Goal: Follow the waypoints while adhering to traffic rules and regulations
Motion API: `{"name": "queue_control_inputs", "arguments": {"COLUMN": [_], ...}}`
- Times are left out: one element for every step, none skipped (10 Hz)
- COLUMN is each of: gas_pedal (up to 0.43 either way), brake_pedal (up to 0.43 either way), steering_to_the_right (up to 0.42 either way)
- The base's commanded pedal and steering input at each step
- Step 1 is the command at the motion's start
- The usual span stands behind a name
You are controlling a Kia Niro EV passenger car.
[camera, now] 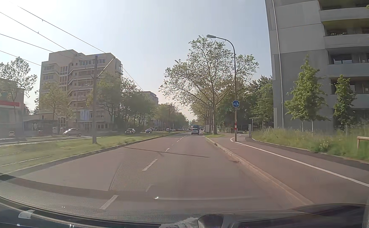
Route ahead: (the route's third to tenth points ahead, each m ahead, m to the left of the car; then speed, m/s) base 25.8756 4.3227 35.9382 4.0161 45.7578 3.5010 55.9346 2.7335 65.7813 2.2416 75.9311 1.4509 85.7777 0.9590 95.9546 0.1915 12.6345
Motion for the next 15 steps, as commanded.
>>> {"name": "queue_control_inputs", "arguments": {"gas_pedal": [0.079, 0.067, 0.067, 0.067, 0.067, 0.067, 0.067, 0.067, 0.067, 0.067, 0.067, 0.067, 0.067, 0.067, 0.067], "brake_pedal": [0.000, 0.000, 0.000, 0.000, 0.000, 0.000, 0.000, 0.000, 0.000, 0.000, 0.000, 0.000, 0.000, 0.000, 0.000], "steering_to_the_right": [0.005, 0.005, 0.004, 0.003, 0.003, 0.003, 0.003, 0.003, 0.002, 0.001, 0.001, 0.001, 0.001, 0.001, 0.001]}}
